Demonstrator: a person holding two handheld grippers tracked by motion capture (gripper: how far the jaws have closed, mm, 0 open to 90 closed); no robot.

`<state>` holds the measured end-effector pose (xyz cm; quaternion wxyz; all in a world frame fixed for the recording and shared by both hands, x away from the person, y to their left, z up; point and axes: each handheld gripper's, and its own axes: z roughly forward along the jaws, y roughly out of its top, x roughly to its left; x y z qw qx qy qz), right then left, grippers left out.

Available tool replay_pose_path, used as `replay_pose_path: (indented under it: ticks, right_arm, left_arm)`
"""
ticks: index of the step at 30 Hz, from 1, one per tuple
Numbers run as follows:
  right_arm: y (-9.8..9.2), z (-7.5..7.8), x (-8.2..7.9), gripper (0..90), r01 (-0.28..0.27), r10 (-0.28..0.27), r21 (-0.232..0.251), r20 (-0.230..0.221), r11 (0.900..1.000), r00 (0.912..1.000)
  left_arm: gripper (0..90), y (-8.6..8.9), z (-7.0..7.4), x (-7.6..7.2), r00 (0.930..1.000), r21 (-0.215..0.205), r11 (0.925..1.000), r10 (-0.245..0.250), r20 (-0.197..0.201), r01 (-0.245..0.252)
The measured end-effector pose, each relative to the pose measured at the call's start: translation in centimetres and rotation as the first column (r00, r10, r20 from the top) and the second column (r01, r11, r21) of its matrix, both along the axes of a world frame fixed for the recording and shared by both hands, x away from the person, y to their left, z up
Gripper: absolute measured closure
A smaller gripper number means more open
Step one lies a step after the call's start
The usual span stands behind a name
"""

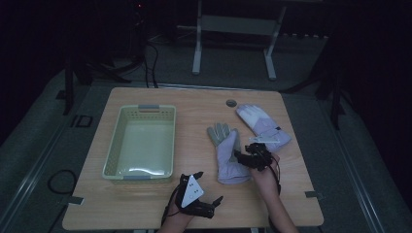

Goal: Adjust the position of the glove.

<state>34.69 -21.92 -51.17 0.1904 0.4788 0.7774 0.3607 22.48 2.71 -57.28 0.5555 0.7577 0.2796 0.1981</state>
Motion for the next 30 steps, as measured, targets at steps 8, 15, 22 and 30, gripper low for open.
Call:
replay_pose_path:
  ticks: [8,15,22,30]
  right_arm:
    - [-4.7,1.3,-0.2,51.6,-0.046,0.052,-0.093,0.061,0.995,0.9968]
    - [-8.8,2.7,1.1,53.8,-0.070,0.074,-0.067,0.068,0.995,0.9949]
    - [-10.9,2.7,3.7,48.6,-0.080,0.087,-0.090,0.081,0.993,0.9929]
    - [-11.9,2.8,8.8,51.9,-0.057,0.060,-0.050,0.061,0.997,0.9963]
  left_arm:
    - [0.0,0.0,0.0,0.1,1.0000,-0.002,1.0000,0.001,-0.007,-0.001]
    - [0.0,0.1,0.0,0.1,0.9999,-0.008,1.0000,0.004,-0.016,-0.004]
    - [0.0,0.0,0.0,0.1,0.9999,-0.001,1.0000,0.008,-0.009,-0.008]
    - [0.0,0.0,0.0,0.1,0.9999,-0.005,1.0000,0.008,-0.013,-0.008]
